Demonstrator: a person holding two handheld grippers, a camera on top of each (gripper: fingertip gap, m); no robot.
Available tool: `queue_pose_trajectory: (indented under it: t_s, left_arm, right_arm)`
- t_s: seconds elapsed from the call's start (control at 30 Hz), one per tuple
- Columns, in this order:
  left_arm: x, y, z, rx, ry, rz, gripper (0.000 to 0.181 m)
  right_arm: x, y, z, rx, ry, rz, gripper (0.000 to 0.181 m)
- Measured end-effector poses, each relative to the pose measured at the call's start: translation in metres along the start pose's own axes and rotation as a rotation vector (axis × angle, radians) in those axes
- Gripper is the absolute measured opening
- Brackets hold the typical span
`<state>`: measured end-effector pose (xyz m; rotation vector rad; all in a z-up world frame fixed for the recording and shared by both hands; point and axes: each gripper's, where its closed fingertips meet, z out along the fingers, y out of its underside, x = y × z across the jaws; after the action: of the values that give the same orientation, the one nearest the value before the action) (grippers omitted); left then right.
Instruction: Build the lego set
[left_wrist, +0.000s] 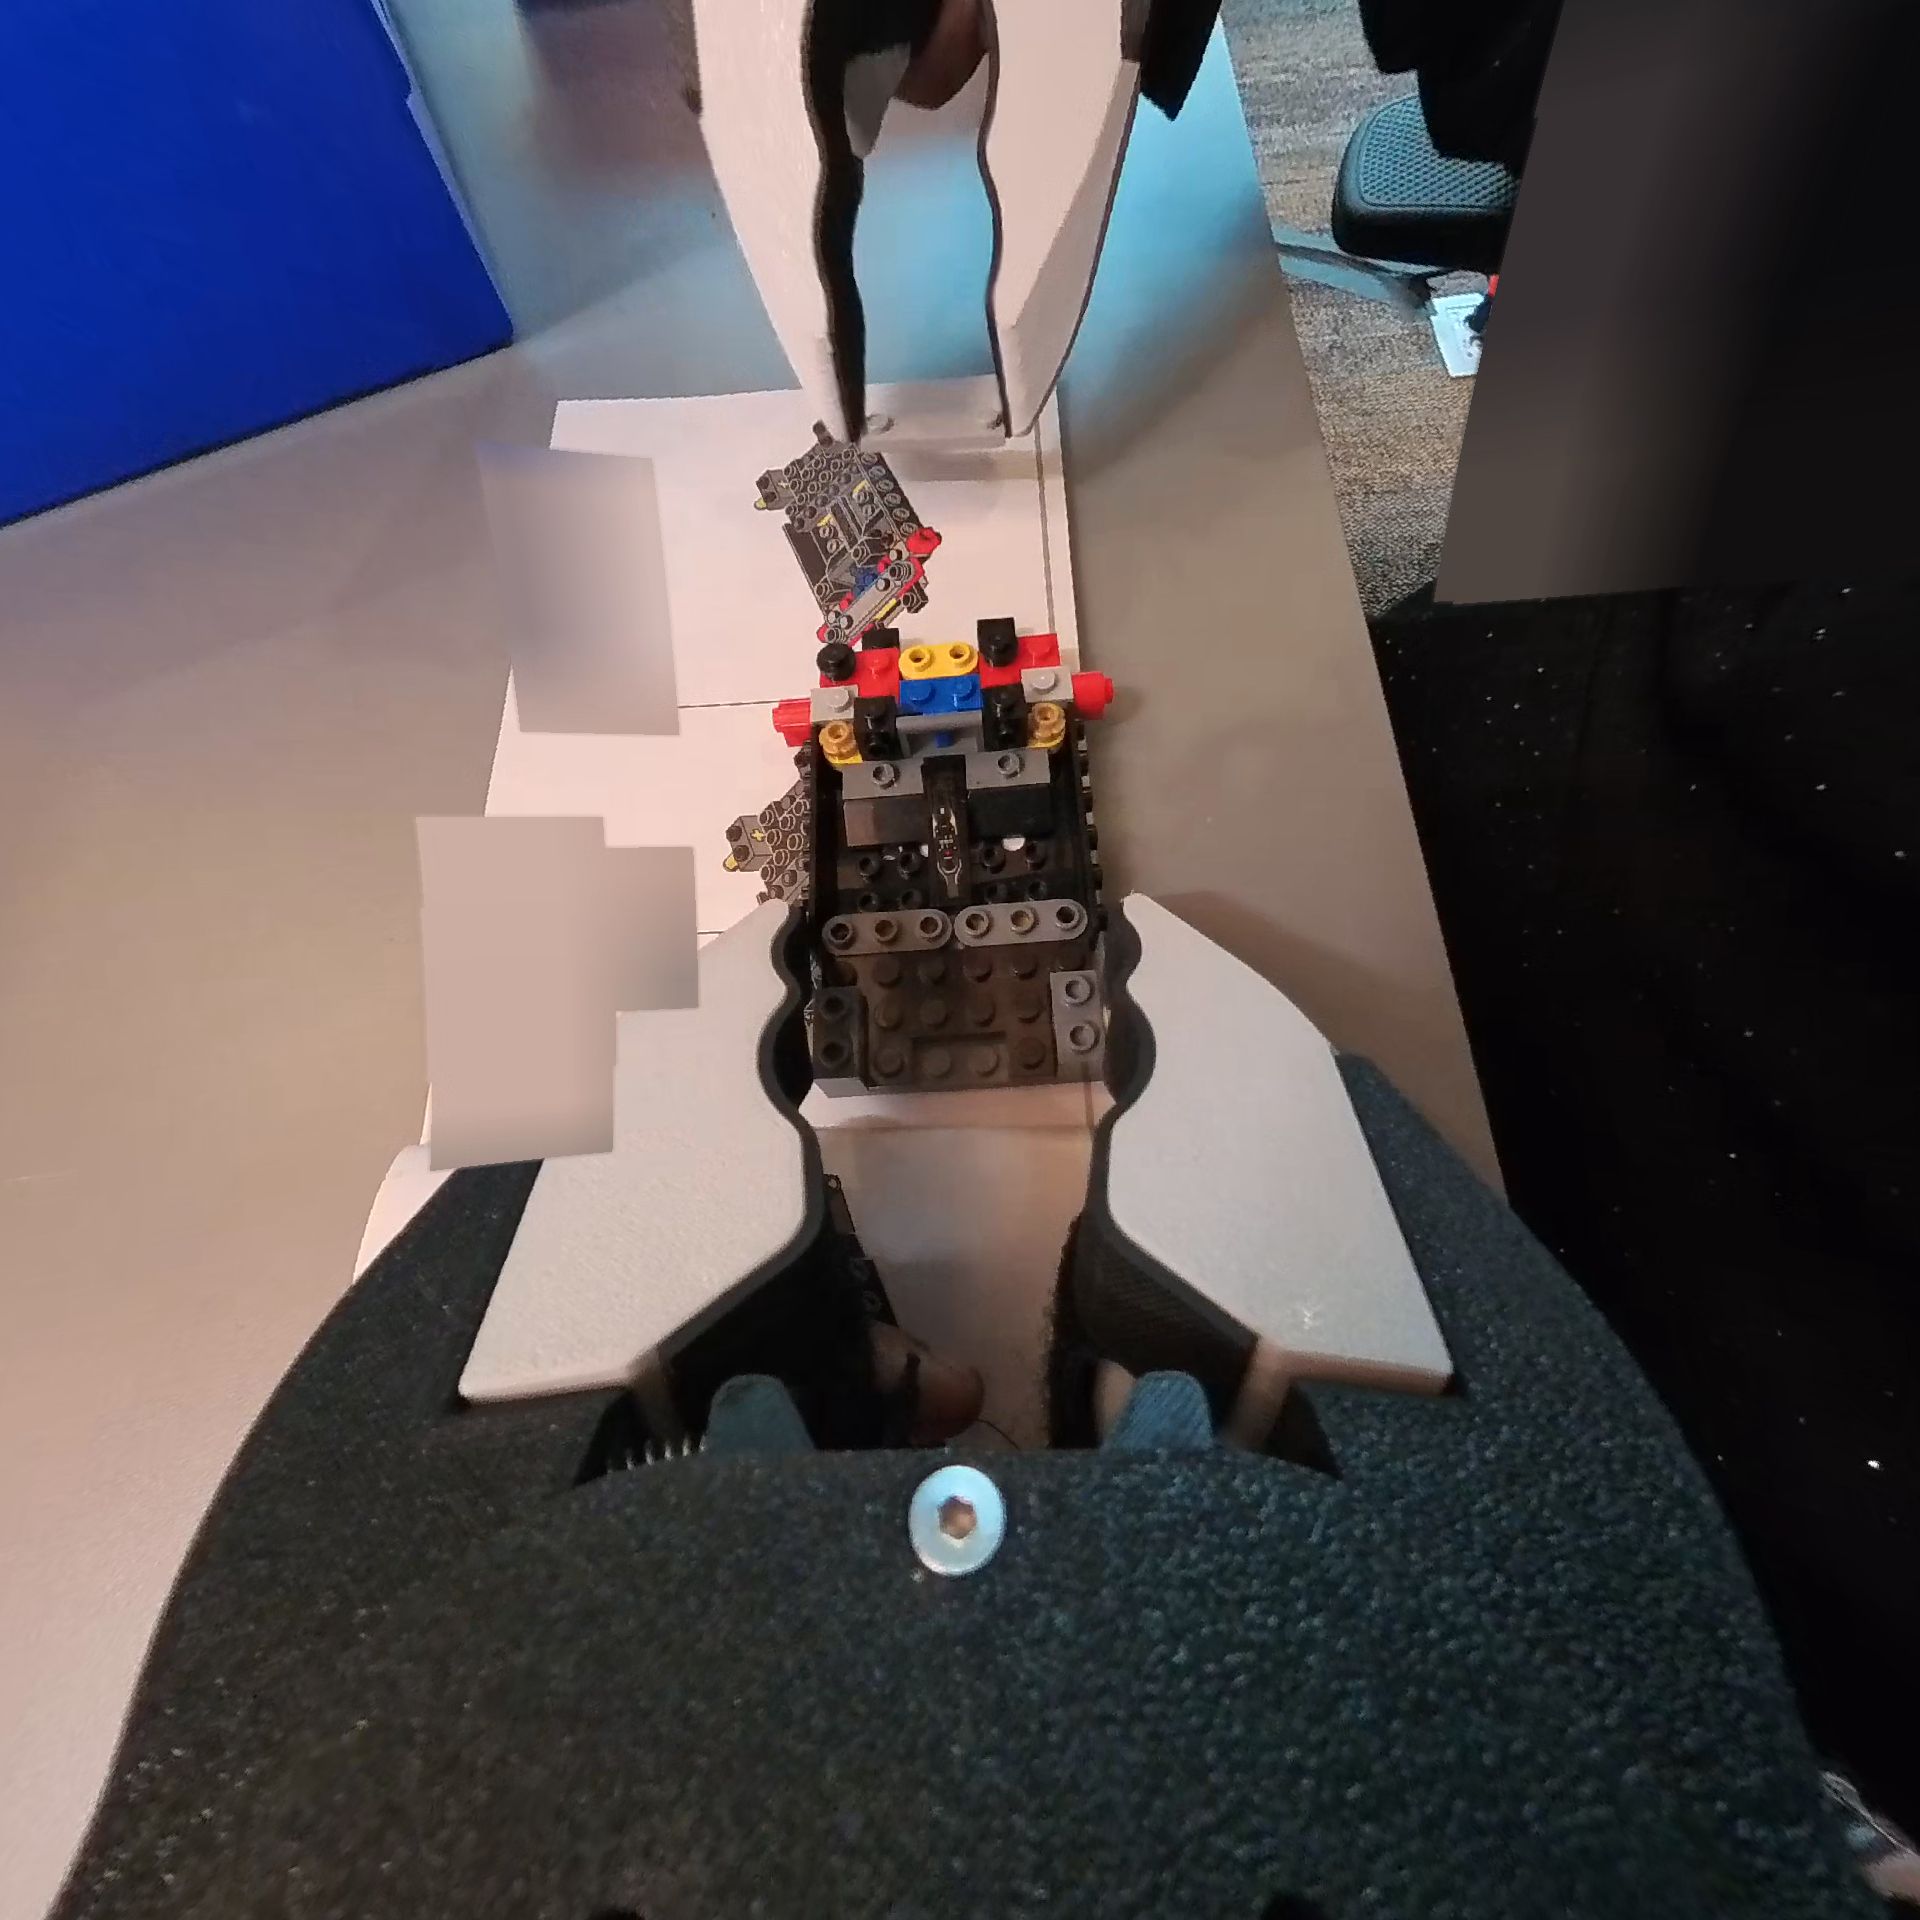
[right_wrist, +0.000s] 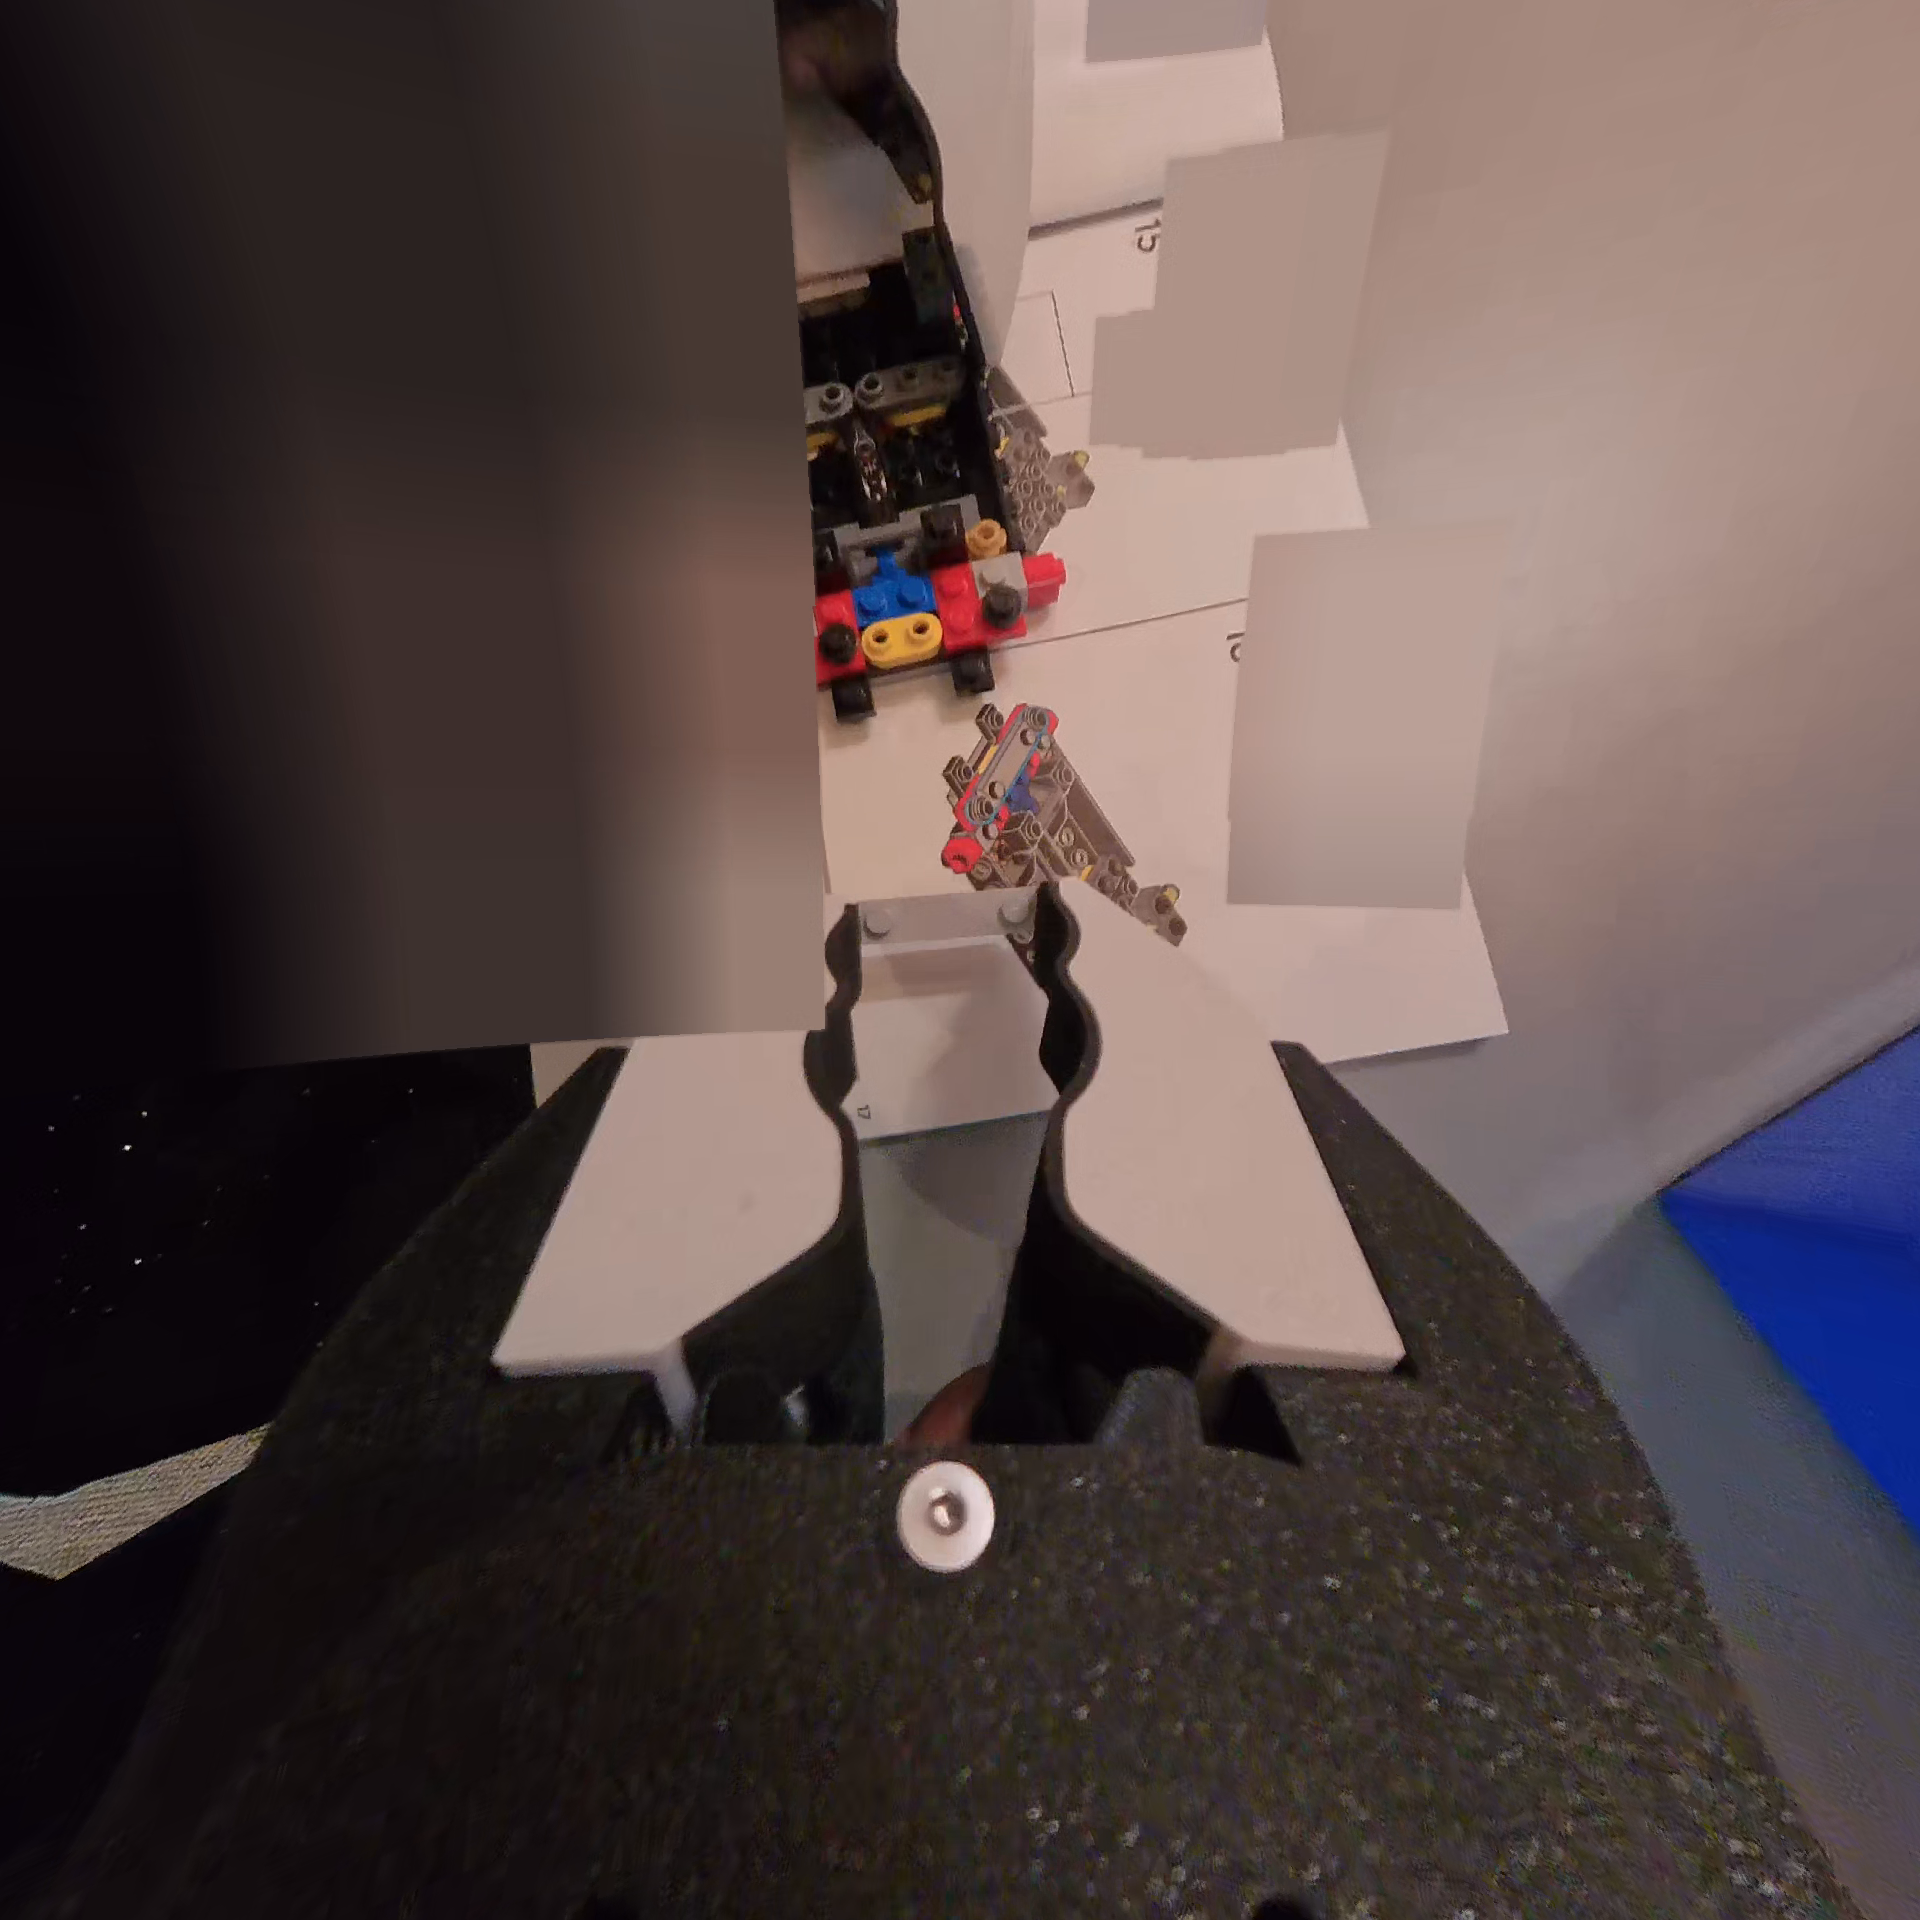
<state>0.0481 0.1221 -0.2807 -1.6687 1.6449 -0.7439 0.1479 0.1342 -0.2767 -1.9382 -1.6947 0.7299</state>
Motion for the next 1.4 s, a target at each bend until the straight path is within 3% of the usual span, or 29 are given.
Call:
queue_pose_trajectory:
  t_s: [0.03, 1.4]
  left_arm:
    - [0.000, 0.000, 0.000, 0.000, 0.000, 0.000, 0.054]
    - [0.000, 0.001, 0.001, -0.005, -0.007, 0.008, 0.054]
  right_arm:
    - [0.000, 0.002, 0.000, -0.006, -0.003, 0.004, 0.032]
    - [-0.003, 0.007, 0.011, -0.073, 0.000, -0.020, 0.032]
